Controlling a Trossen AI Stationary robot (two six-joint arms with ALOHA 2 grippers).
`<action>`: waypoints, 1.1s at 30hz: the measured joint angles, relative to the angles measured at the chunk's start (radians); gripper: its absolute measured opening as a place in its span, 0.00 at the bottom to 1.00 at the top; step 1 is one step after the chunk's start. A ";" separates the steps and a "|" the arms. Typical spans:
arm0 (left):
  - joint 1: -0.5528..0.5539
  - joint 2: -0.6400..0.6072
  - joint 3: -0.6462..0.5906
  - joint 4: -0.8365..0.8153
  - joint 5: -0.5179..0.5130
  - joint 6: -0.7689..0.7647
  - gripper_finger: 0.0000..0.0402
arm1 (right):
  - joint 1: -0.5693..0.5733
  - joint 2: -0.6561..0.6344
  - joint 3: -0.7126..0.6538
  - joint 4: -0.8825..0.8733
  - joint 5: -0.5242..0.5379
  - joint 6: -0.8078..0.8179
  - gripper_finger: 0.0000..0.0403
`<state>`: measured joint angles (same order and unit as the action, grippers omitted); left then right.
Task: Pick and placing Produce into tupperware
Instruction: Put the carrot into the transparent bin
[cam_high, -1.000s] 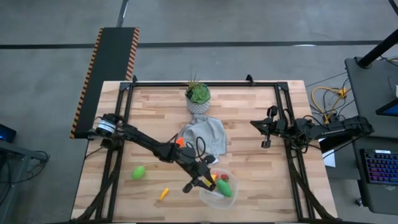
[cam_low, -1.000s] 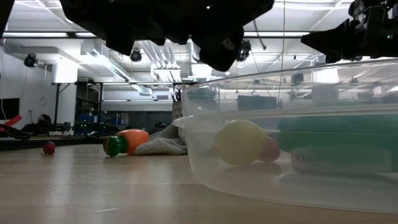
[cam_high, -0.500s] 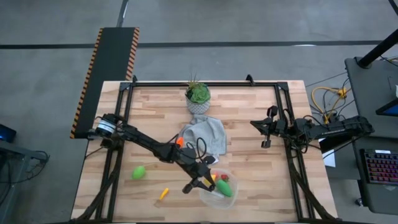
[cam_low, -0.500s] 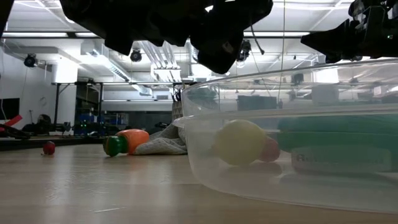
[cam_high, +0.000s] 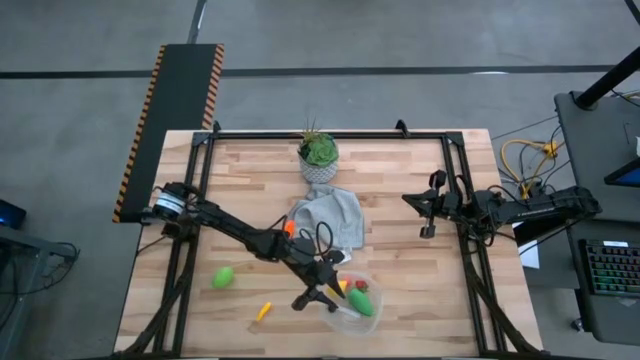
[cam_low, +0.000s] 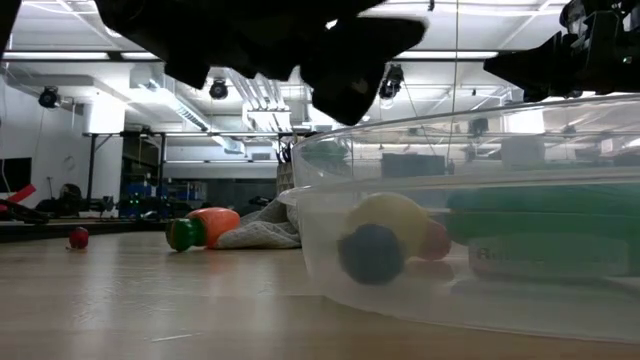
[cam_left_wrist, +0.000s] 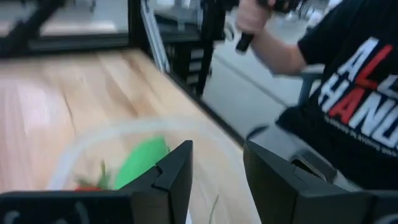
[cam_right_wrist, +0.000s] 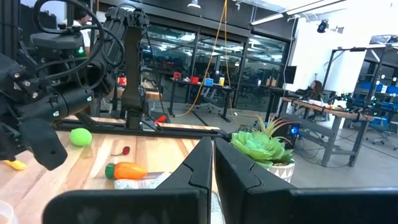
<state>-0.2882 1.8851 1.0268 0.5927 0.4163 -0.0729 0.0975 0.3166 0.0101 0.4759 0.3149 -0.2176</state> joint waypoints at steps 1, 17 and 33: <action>0.000 -0.009 -0.001 -0.039 0.000 0.001 0.32 | 0.000 0.000 0.000 0.000 0.000 0.000 0.02; 0.106 -0.292 -0.003 -0.766 -0.644 -0.161 0.32 | 0.000 0.000 0.000 -0.003 0.000 -0.001 0.02; 0.158 -0.494 -0.002 -0.893 -0.821 -0.314 0.64 | 0.000 0.000 0.000 -0.004 0.001 0.000 0.02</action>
<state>-0.1302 1.3914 1.0251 -0.3000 -0.4044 -0.3871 0.0975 0.3168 0.0101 0.4718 0.3157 -0.2173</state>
